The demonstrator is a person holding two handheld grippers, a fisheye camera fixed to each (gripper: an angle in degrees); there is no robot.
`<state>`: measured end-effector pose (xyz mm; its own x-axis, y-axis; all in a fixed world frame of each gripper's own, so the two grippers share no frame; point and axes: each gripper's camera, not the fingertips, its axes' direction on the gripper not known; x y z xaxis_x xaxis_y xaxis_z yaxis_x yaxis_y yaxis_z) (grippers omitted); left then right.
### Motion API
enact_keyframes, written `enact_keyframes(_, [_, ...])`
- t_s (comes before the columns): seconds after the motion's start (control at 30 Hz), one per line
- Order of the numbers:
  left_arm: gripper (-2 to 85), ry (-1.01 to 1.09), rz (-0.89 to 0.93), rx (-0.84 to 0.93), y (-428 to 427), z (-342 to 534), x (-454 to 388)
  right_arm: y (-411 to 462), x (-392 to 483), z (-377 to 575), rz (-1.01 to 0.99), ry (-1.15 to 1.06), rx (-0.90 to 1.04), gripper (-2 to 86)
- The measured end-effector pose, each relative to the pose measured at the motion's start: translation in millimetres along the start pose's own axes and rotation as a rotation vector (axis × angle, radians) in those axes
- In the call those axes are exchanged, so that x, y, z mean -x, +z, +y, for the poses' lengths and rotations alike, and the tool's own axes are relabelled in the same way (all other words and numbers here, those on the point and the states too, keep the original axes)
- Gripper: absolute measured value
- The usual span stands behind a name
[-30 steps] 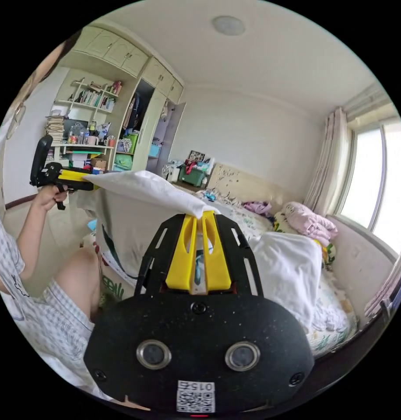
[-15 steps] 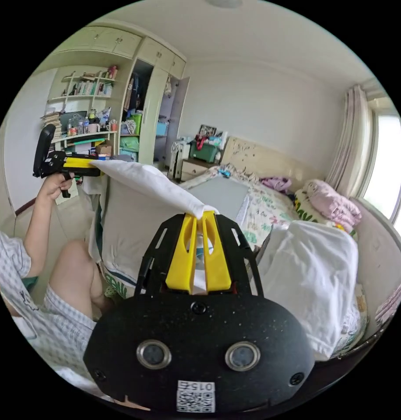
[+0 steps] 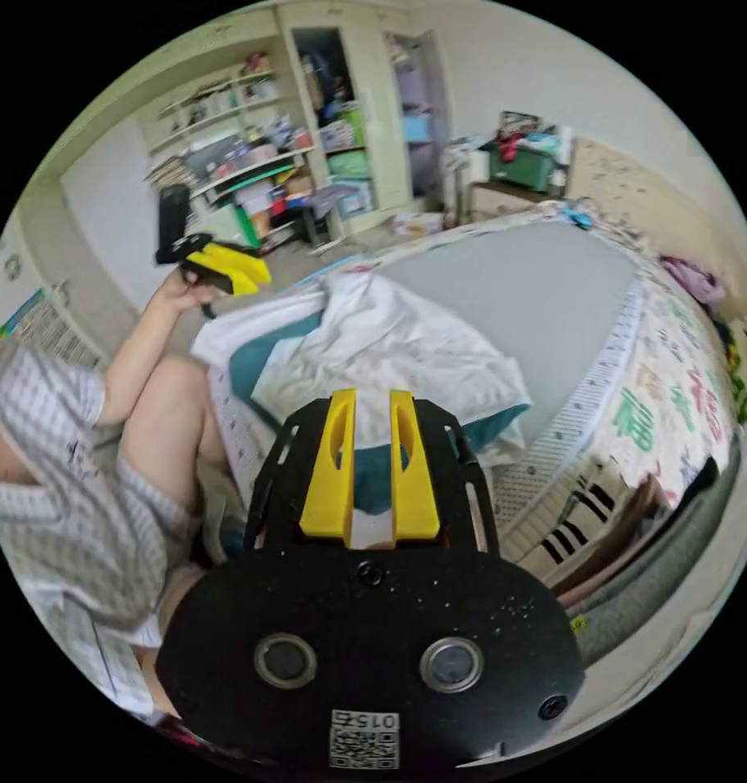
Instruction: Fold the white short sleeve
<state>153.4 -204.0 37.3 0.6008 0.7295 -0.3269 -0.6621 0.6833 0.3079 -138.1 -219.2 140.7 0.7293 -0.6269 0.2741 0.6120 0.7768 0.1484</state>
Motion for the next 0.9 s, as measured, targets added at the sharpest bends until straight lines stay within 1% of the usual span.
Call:
enact_keyframes(0.1, [5.7, 0.110, 0.044, 0.152, 19, -1, -6, 5, 0, 6, -0.038, -0.093, 0.077, 8.6])
enact_keyframes(0.27, [6.2, 0.123, 0.071, 0.262, 36, 5, -1, 14, 0, 17, -0.063, -0.187, 0.195, 9.7])
enact_keyframes(0.4, [7.3, 0.128, 0.085, 0.371, 52, 9, 3, 31, -8, 20, -0.061, -0.189, 0.322, 11.5])
enact_keyframes(0.47, [7.7, 0.137, 0.075, 0.386, 56, 8, 5, 34, -12, 21, -0.055, -0.179, 0.340, 11.2])
enact_keyframes(0.73, [6.7, 0.139, 0.020, 0.430, 64, 5, 12, 32, -20, 26, 0.079, -0.186, 0.317, 5.8])
enact_keyframes(0.9, [3.7, 0.109, 0.005, 0.434, 59, 10, 17, 27, -30, 25, 0.067, -0.160, 0.329, 4.2])
